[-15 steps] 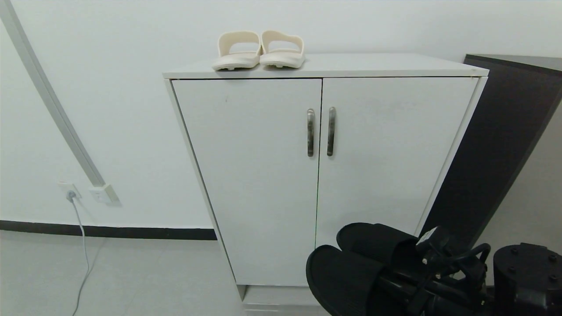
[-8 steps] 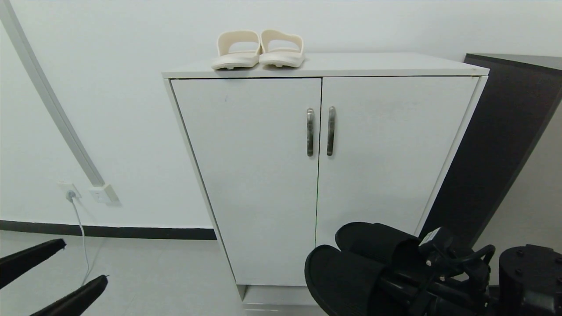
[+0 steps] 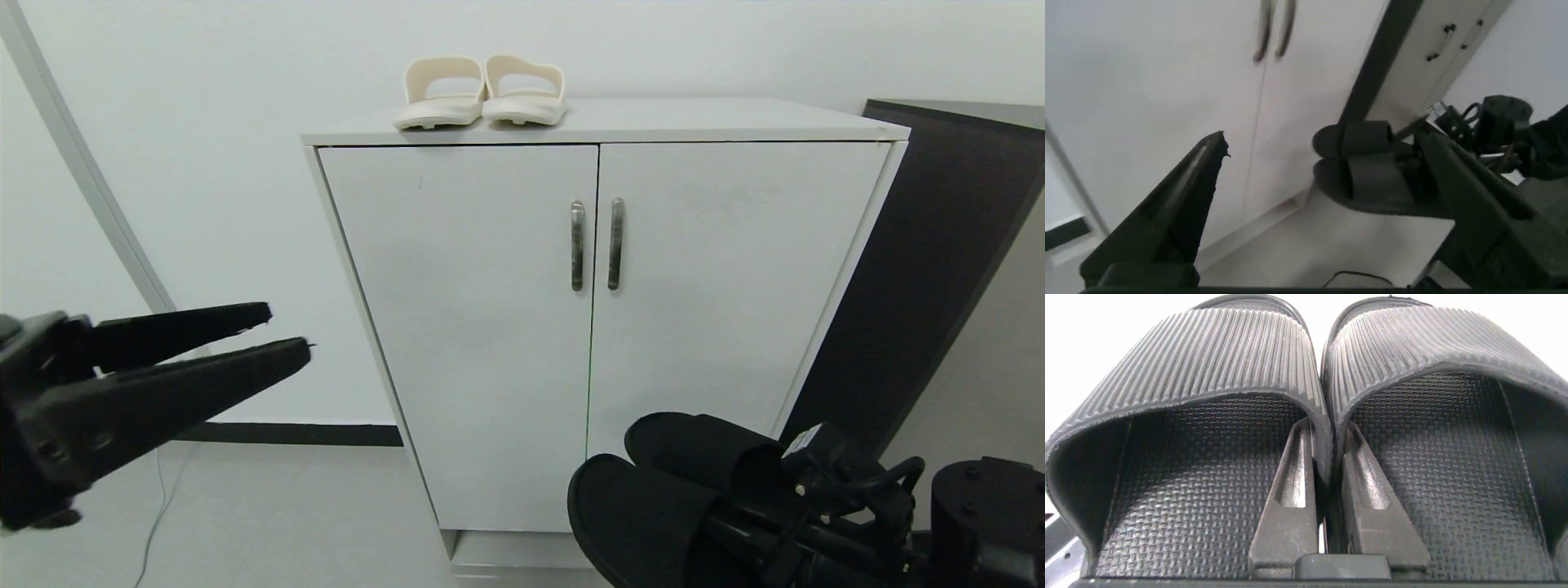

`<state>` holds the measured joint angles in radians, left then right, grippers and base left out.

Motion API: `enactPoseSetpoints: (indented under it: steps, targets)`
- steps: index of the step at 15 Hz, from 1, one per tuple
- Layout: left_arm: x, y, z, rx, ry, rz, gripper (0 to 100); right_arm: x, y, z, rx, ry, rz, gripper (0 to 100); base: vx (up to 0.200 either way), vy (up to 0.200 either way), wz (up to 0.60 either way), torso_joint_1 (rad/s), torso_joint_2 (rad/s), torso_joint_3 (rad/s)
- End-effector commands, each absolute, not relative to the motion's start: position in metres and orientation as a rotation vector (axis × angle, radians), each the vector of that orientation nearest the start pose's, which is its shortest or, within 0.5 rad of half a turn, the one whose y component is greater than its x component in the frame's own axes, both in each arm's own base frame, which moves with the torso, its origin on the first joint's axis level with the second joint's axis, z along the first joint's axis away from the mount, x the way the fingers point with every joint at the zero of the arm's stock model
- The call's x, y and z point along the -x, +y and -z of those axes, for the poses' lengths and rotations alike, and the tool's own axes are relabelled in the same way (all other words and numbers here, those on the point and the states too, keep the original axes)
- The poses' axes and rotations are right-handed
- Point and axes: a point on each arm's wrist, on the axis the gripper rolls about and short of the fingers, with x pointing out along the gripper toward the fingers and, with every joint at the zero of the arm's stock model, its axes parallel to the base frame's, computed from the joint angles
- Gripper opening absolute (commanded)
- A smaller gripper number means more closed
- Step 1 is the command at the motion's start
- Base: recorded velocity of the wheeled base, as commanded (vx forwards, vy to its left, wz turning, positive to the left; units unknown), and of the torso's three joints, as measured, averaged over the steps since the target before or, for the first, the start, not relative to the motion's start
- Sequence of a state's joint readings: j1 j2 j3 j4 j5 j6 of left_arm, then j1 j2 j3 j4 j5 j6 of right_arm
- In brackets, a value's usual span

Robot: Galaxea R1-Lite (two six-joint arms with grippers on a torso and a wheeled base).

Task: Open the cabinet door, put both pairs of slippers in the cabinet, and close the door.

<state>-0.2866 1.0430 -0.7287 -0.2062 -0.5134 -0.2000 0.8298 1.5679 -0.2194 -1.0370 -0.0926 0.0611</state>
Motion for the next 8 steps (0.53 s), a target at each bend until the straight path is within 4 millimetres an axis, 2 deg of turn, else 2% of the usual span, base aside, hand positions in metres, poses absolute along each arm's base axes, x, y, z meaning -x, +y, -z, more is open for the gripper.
enactPoseSetpoints:
  steps: [1,3,8]
  targets:
    - [-0.154,-0.069,-0.268,0.206,0.247,0.824,100,-0.143,0.153,-0.114,0.086,0.313,-0.722,0,0.0,0.0,0.0,0.0,0.0,0.0]
    - [-0.168,-0.106,-0.276,0.252,0.208,0.909,100,-0.143,0.153,-0.114,0.087,0.313,-0.719,0,0.0,0.0,0.0,0.0,0.0,0.0]
    - [-0.191,-0.166,-0.285,0.259,0.225,1.08,100,-0.143,0.153,-0.112,0.088,0.319,-0.717,0,0.0,0.0,0.0,0.0,0.0,0.0]
